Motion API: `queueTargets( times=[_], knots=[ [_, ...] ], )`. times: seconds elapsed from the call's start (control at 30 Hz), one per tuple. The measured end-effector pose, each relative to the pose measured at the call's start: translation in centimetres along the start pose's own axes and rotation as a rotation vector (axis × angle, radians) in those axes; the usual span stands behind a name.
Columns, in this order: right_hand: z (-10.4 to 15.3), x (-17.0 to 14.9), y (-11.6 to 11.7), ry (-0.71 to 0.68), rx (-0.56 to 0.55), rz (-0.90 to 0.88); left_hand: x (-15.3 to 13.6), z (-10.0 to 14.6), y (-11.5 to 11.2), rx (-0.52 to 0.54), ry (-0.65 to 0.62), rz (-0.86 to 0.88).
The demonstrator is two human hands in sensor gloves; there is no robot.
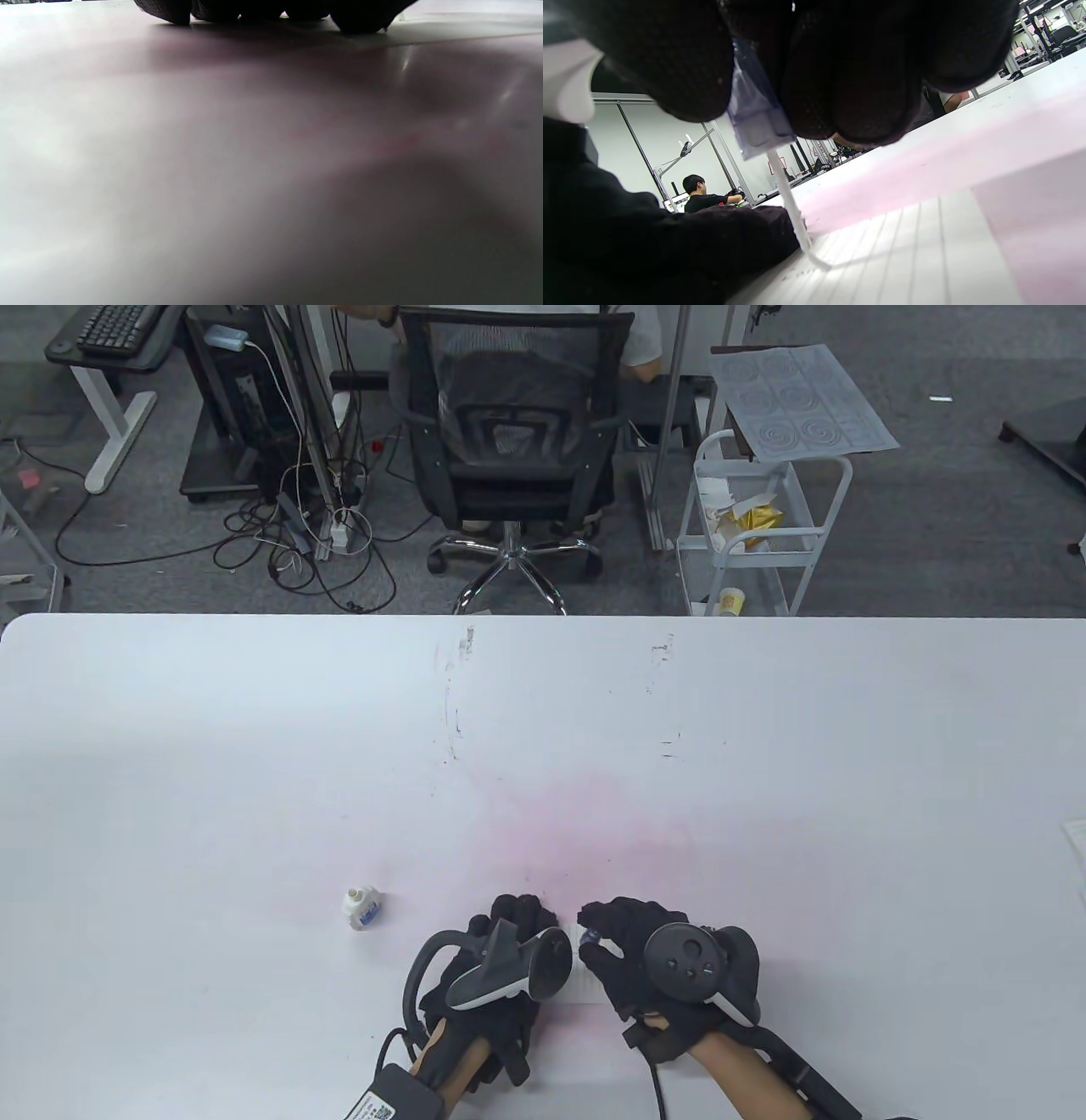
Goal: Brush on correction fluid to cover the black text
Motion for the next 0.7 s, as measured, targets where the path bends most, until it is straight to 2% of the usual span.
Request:
queueTargets(
  times=[0.7],
  knots=[
    [-0.5, 0.7, 1.1, -0.027, 0.024, -0.024, 0.0, 0.0, 0.0, 0.000, 0.000, 0.000]
  ],
)
Point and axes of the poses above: the tracker on the back of each hand, its own x axis roughly to the thumb side, its own z axis roughly from the fingertips to the wrist, y = z × x, the point moved 1 cm from there along -z, roughly from the wrist to the fingertips, and after that the axes turned 1 degree about z, right-handed, at the moved point
